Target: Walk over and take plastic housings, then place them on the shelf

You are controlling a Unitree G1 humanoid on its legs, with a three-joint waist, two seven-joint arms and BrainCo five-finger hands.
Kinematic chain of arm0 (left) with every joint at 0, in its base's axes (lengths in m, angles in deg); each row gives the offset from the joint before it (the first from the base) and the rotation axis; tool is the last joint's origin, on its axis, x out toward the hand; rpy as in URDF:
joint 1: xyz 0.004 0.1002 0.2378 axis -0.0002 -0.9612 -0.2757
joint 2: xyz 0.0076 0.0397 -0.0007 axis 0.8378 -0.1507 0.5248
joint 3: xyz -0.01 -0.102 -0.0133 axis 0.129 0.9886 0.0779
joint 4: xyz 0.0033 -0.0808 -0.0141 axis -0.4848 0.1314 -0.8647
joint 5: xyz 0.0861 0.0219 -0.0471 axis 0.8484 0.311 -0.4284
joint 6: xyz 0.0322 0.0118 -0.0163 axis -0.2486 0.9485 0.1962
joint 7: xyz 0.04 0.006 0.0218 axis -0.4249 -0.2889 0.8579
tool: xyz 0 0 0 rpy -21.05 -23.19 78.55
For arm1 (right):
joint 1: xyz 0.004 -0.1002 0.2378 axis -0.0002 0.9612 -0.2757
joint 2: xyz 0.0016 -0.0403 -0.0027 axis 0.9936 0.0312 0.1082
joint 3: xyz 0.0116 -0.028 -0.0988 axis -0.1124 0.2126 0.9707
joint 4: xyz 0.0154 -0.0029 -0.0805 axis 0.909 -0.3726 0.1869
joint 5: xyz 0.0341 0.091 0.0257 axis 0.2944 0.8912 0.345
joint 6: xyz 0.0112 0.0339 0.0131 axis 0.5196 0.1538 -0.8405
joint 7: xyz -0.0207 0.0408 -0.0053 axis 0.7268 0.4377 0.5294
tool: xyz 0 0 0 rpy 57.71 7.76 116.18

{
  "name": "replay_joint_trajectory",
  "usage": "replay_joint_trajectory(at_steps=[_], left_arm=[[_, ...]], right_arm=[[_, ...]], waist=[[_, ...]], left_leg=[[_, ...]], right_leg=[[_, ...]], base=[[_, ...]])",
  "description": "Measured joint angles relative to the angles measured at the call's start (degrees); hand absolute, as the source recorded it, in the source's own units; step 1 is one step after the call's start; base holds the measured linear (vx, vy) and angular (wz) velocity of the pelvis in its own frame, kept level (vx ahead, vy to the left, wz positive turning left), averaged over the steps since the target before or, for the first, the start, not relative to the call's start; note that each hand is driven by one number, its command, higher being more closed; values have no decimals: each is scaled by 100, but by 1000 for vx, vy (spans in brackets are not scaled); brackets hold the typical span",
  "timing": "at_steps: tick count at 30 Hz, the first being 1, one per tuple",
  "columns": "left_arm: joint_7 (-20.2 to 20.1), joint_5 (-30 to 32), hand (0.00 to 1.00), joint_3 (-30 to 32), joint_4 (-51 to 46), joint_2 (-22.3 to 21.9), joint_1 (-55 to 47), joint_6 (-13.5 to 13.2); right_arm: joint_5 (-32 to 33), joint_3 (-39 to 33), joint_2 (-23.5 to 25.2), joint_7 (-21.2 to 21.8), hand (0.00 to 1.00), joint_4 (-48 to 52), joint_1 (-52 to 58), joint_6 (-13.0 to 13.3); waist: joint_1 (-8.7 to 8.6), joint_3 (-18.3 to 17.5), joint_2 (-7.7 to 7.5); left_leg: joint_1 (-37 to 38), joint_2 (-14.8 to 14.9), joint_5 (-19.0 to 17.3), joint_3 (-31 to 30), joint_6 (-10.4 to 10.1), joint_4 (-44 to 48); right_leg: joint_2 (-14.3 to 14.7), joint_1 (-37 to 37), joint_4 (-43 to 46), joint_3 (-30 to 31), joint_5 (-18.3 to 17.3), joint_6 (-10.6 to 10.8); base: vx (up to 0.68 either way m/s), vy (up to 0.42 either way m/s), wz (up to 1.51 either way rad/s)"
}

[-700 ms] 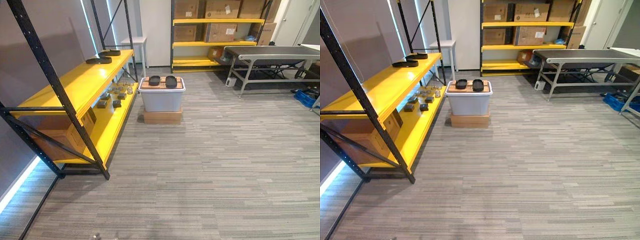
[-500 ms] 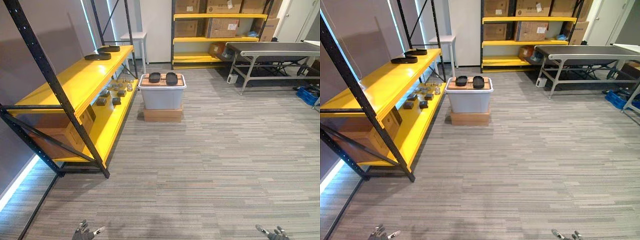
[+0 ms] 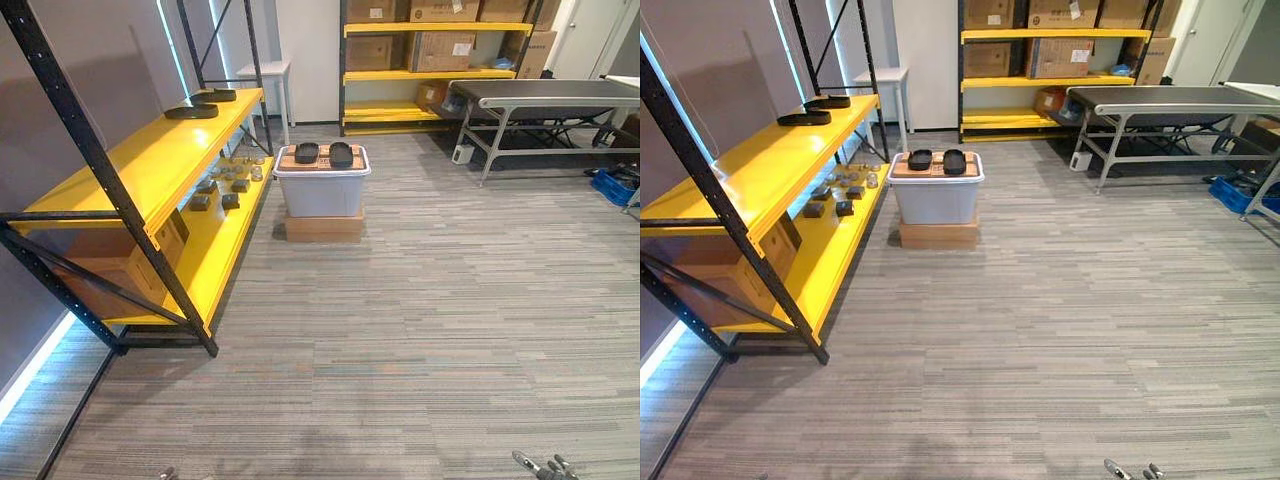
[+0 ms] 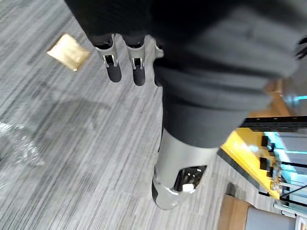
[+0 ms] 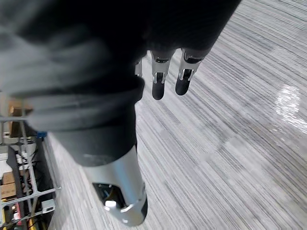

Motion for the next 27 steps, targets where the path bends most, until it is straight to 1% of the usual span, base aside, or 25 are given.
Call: replay_joint_trajectory(at_steps=[4, 7, 9, 11, 13, 15, 16, 17, 18, 19, 20, 21, 22, 23, 24, 25, 26, 27], left_arm=[[116, 6, 0, -17, 1, -44, 19, -1], [189, 11, 0, -80, 14, -41, 15, -2], [212, 10, 0, -116, 31, -42, 16, -1], [218, 10, 0, -118, 30, -43, 57, -2], [219, 8, 0, -121, 15, -43, 142, -5], [223, 9, 0, -146, -1, -40, 233, -5], [227, 9, 0, -276, -1, -27, 322, -2], [225, 9, 0, -394, 3, -21, 356, 0], [229, 10, 0, -421, 13, -9, 341, 4], [252, 20, 0, -471, 67, 27, 306, 27], [271, 21, 0, -515, 109, 41, 285, 61], [318, 28, 0, -556, 136, 66, 302, 108], [327, 60, 0, -562, 161, 87, 321, 120], [330, 141, 0, -562, 205, 95, 371, 140], [338, 225, 0, -560, 306, 105, 534, 145], [336, 343, 0, -555, 416, 109, 721, 148], [328, 451, 0, -551, 443, 80, 802, 148], [319, 531, 0, -506, 463, 40, 752, 145]], right_arm=[[-23, 40, 183, -7, 0, -1, 40, 0], [-25, 364, 214, -44, 0, -5, 44, -1], [-50, 530, 231, -43, 0, -12, 37, -1], [-78, 668, 233, -47, 0, -66, -41, -1], [-136, 715, 234, -51, 0, -116, -65, -2], [-148, 704, 229, -56, 0, -231, -169, -2], [-148, 693, 236, -66, 0, -232, -174, -3], [-148, 706, 276, -69, 0, -231, -133, -7], [-148, 723, 318, -69, 0, -225, -121, -7], [-148, 779, 413, -70, 0, -230, -80, -11], [-148, 802, 481, -69, 0, -249, -57, -18], [-148, 801, 561, -67, 0, -283, -28, -19], [-148, 800, 592, -67, 0, -344, -26, -19], [-148, 800, 623, -67, 0, -449, -28, -19], [-149, 790, 665, -67, 0, -509, 21, -20], [-153, 706, 694, -67, 0, -520, 132, -20], [-170, 570, 695, -67, 0, -567, 218, -26], [-182, 395, 696, -67, 0, -675, 347, -34]], waist=[[1, 0, 0], [27, 8, -7], [36, 14, -19], [27, 75, -17], [32, 98, -4], [68, 153, 4], [127, 289, 12], [168, 349, 9], [171, 380, 11], [158, 443, -3], [150, 486, -26], [115, 564, -10], [75, 577, -18], [-21, 579, -27], [-154, 604, -41], [-219, 639, -55], [-284, 646, -51], [-409, 550, 28]], left_leg=[[-11, 1, 0, 18, 0, 0], [-45, 25, -7, 169, -6, -10], [-95, 39, -72, 266, -48, 67], [-384, 54, -359, 298, 6, 608], [-616, 61, -557, 273, 71, 995], [-812, 55, -780, 268, 170, 1304], [-835, 32, -938, 265, 252, 1474], [-810, 5, -1082, 259, 312, 1612], [-778, -13, -1148, 254, 353, 1654], [-695, -48, -1242, 241, 380, 1700], [-572, -47, -1305, 228, 427, 1697], [-406, -48, -1373, 157, 506, 1648], [-328, -39, -1383, 109, 517, 1579], [-227, -11, -1380, 14, 528, 1440], [-61, 29, -1369, -145, 543, 1221], [130, 39, -1394, -309, 494, 1002], [285, 67, -1434, -431, 372, 896], [495, 254, -1509, -578, 233, 780]], right_leg=[[1, -11, 2, 7, 0, -1], [26, -126, 26, 151, 6, -10], [36, -211, 38, 255, 15, -24], [31, -249, 43, 322, 40, -55], [24, -313, 81, 313, 37, -53], [-9, -525, 451, 302, -174, 89], [-85, -777, 1176, 302, -501, 311], [-172, -1222, 2274, 266, -734, 443], [-228, -1562, 2926, 229, -788, 384], [-337, -2065, 3970, 129, -819, 408], [-334, -2281, 4307, 116, -842, 440], [-325, -2466, 4266, 19, -871, 467], [-305, -2528, 4054, -43, -868, 462], [-216, -2644, 3568, -71, -850, 439], [-105, -2760, 2733, -71, -721, 312], [-61, -2814, 1823, -43, -440, 172], [-35, -2799, 1516, -19, 85, 52], [131, -2700, 1548, 5, 511, -198]], base=[[-22, -26, -2], [-35, -22, -22], [-31, -19, -30], [-5, -17, -17], [0, 0, 0], [15, 48, 3], [-11, 81, 2], [-17, 56, 1], [5, 91, 4], [78, 87, 6], [157, 102, 12], [185, 53, 13], [252, 7, 26], [324, -29, 46], [452, -66, 69], [523, -118, 81], [625, -197, 85], [605, -217, 66]])
